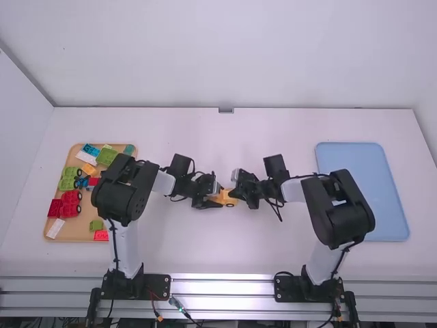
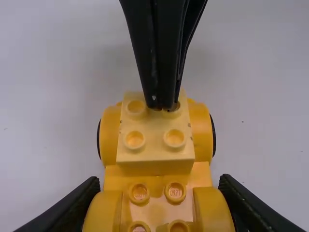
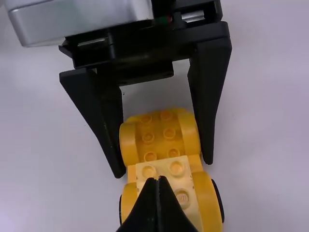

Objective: Assemble lego blocks to make yellow taxi

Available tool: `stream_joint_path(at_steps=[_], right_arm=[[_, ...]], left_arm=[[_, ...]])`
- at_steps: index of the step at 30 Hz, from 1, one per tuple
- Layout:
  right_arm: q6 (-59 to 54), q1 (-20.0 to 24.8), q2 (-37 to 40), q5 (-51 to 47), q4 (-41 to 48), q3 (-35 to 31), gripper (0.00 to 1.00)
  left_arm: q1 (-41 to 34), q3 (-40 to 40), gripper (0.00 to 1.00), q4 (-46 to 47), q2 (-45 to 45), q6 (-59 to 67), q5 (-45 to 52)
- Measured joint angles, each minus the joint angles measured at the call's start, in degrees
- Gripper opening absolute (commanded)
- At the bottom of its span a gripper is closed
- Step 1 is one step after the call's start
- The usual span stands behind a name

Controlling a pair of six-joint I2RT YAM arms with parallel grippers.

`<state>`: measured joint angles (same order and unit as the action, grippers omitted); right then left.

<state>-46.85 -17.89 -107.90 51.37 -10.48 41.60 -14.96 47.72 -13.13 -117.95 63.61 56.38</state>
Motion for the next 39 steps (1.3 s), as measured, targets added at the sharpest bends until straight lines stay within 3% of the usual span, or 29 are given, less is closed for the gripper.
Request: stream_joint_path(at_steps=[15, 19, 20, 21, 23, 25, 28, 34, 39], right_arm=[[-0.8, 0.1, 0.0, 1.2, -5.0, 0.4, 0.00], [-1.4, 1.1, 0.5, 2.7, -5.6, 3.6, 0.34], [-1.2, 1.5, 1.0, 2.9, -5.8, 4.1, 0.58], [-0.7, 2.0, 1.6, 3.0, -5.9, 4.6, 0.99], [-0.1, 2.4, 2.0, 3.1, -5.8, 5.1, 0.99], [0.7, 3.1, 2.2, 3.2, -5.8, 5.9, 0.99], [1.2, 3.4, 2.2, 3.3, -5.5, 5.9, 0.99], [1.4, 3.7, 2.2, 3.3, -5.8, 5.9, 0.99], [1.5, 3.8, 2.2, 3.2, -7.4, 5.9, 0.99]], left_arm=[[0.0, 0.0, 0.49, -2.4, 0.0, -2.7, -1.0], [-0.5, 0.0, 0.50, -3.4, 0.0, -4.5, -1.6], [-0.5, 0.0, 0.52, -3.4, 0.0, -4.7, -1.5], [-0.5, 0.0, 0.55, -3.5, 0.0, -5.0, -1.6], [-0.5, 0.0, 0.60, -3.5, 0.0, -5.2, -1.6], [-0.5, 0.0, 0.79, -3.2, 0.0, -5.6, -2.1], [-0.5, -0.2, 0.98, -3.0, -0.1, -5.5, -2.4], [-0.4, 0.3, 0.99, -0.4, 0.1, -5.3, -2.5], [0.0, 3.9, 0.99, 15.9, 4.3, -5.5, -7.5]])
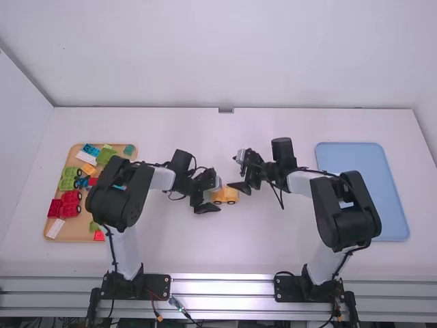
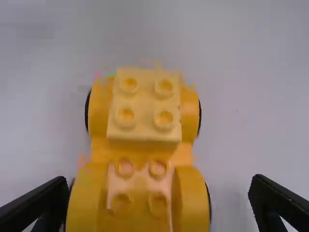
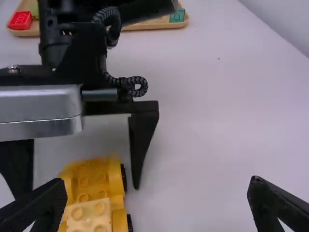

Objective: Assemble lego blocks to make yellow taxi

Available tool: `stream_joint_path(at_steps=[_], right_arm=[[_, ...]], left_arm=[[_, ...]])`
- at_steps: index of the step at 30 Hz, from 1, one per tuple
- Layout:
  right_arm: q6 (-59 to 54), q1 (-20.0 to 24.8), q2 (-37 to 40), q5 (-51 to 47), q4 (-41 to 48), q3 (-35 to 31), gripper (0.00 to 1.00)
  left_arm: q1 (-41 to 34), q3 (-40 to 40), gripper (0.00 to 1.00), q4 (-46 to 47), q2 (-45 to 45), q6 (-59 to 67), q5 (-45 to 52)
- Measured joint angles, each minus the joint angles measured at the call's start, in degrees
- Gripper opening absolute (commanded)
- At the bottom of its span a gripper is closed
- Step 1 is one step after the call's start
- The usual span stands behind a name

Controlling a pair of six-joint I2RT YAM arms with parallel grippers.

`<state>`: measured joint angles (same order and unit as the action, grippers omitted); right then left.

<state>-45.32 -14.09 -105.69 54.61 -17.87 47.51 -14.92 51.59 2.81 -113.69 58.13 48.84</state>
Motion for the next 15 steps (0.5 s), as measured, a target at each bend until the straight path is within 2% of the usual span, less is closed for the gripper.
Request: stream_joint_path(at_steps=[6, 9, 15], right_arm=[[0.3, 0.0, 0.0, -1.7, -2.3, 0.0, 0.99], [0.2, 0.0, 0.0, -2.2, -3.8, 0.0, 0.99], [0.5, 0.0, 0.0, -2.3, -6.7, 0.0, 0.99]], left_arm=[[2.8, 7.3, 0.99, 23.8, 6.0, -0.9, -8.8], [5.1, 14.2, 0.99, 33.6, 9.2, -4.1, -12.8], [10.7, 27.0, 0.99, 42.6, 11.4, -19.6, -21.3]])
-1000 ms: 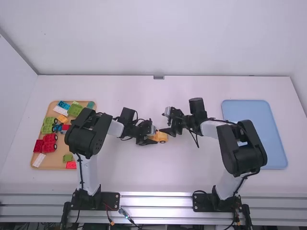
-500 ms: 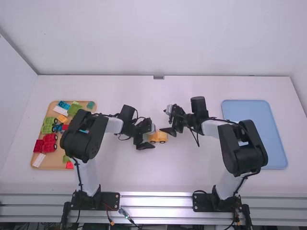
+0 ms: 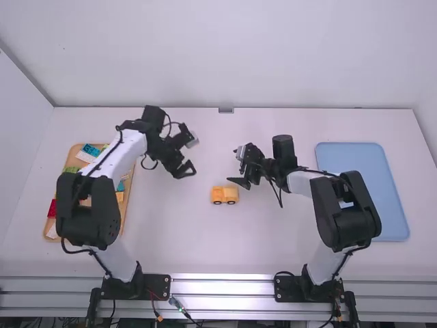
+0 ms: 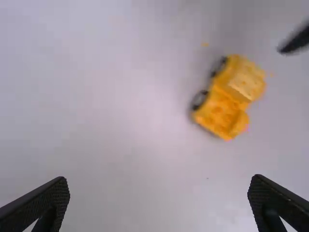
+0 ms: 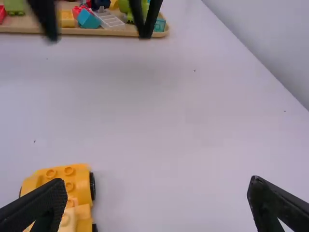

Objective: Assemble lego blocks to make yellow taxi

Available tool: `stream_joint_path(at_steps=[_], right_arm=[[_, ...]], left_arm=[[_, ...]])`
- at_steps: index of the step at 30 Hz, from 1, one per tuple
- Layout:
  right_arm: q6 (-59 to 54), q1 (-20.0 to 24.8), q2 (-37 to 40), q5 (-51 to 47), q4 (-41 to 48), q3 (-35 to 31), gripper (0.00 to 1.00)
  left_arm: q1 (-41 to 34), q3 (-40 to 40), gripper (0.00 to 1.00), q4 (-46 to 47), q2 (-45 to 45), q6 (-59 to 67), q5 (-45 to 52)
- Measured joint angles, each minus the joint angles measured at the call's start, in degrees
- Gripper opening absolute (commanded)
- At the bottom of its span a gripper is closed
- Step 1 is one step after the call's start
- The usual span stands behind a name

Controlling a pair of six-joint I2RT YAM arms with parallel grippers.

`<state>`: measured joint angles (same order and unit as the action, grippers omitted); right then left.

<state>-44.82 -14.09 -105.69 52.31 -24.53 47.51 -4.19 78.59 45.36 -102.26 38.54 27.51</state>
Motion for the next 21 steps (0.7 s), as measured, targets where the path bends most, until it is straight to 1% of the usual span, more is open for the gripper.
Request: stream_joint_path(at_steps=[3, 5, 6, 9, 10, 12, 16, 18, 20, 21], right_arm=[[2.4, 0.0, 0.0, -0.3, -3.1, 0.0, 0.99], [5.4, 0.0, 0.0, -1.0, -5.5, 0.0, 0.99], [6.1, 0.0, 0.0, -1.3, -6.1, 0.0, 0.99], [9.6, 0.0, 0.0, -2.5, -7.8, 0.0, 0.99], [9.8, 0.0, 0.0, -2.6, -7.8, 0.0, 0.99], [10.9, 0.0, 0.0, -3.0, -8.3, 0.0, 0.99], [12.3, 0.0, 0.0, -3.2, -8.3, 0.0, 0.99], [12.8, 0.0, 0.0, -3.2, -8.6, 0.0, 0.99], [13.2, 0.0, 0.0, -3.3, -8.5, 0.0, 0.99], [13.2, 0.0, 0.0, -3.3, -8.5, 0.0, 0.99]], left_arm=[[4.4, 3.7, 0.99, 0.3, 0.0, -13.2, -4.1], [8.7, 5.1, 0.99, 0.3, 0.0, -25.7, -7.5], [9.2, 5.2, 0.99, 0.3, 0.0, -27.4, -8.1], [17.9, 5.4, 0.99, 3.6, 0.0, -51.5, -15.6], [18.8, 5.3, 0.99, 4.3, 0.0, -54.1, -16.4], [24.4, 4.4, 0.99, 7.3, 0.0, -69.5, -19.9], [30.4, -0.7, 0.99, 5.9, 0.0, -85.4, -20.7], [31.7, -3.0, 0.99, 4.0, 0.0, -89.1, -20.0], [32.9, -6.6, 0.99, -0.3, 0.0, -92.9, -19.0], [33.0, -7.0, 0.99, -1.0, 0.0, -93.2, -18.9]])
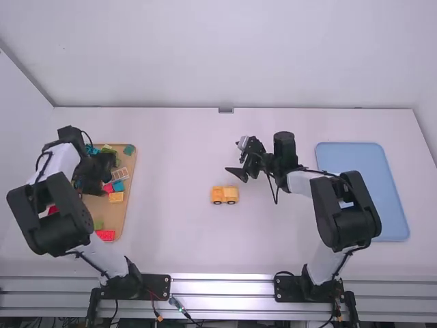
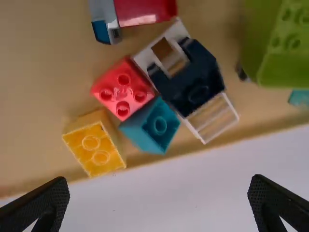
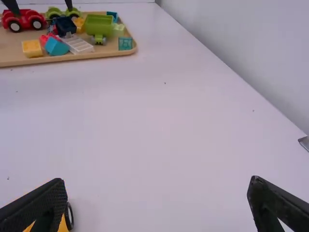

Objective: Assemble lego blocks to make yellow taxi

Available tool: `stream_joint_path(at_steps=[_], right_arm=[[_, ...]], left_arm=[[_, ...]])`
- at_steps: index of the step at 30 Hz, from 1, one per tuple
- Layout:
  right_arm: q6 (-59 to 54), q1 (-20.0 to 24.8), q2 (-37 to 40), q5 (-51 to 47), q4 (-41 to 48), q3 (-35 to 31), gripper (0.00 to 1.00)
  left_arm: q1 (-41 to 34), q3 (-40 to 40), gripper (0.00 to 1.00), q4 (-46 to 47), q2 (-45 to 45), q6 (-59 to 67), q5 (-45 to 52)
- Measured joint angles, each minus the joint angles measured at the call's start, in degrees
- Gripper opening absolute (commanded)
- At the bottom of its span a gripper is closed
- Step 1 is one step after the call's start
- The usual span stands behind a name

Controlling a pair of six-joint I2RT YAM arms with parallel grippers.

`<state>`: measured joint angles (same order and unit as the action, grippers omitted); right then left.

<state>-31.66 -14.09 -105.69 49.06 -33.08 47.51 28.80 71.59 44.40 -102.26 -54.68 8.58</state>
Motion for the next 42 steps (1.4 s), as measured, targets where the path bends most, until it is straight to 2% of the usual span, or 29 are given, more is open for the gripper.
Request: stream_joint_path(at_steps=[1, 3, 4, 6, 8, 12, 25, 42], right_arm=[[0.1, 0.0, 0.0, 0.0, -0.1, 0.0, 0.99], [0.1, 0.0, 0.0, 0.0, -0.3, 0.0, 0.99], [0.2, 0.0, 0.0, 0.0, -0.5, 0.0, 0.99], [0.2, 0.0, 0.0, 0.0, -0.7, 0.0, 0.99], [0.2, 0.0, 0.0, 0.0, -0.9, 0.0, 0.99], [0.2, 0.0, 0.0, -0.1, -1.0, 0.0, 0.99], [0.2, -0.3, 0.0, -0.1, -1.1, 0.0, 0.99], [0.2, -0.4, 0.0, -0.2, -1.0, 0.0, 0.99]], left_arm=[[0.3, -1.7, 0.97, -2.5, 0.0, -1.1, 0.2], [0.4, -4.5, 0.78, -5.9, 0.0, -2.6, 0.5], [0.3, -5.8, 0.75, -7.4, 0.0, -3.0, 0.7], [0.3, -7.6, 0.63, -8.6, 0.0, -3.8, 0.8], [0.3, -8.4, 0.56, -8.5, 0.0, -4.3, 0.7], [0.3, -8.6, 0.60, -7.4, 0.0, -3.8, 0.2], [0.3, -8.6, 0.53, -3.1, 0.0, -1.6, -5.2], [-1.3, -10.4, 0.53, -6.6, 0.0, -1.6, -6.8]])
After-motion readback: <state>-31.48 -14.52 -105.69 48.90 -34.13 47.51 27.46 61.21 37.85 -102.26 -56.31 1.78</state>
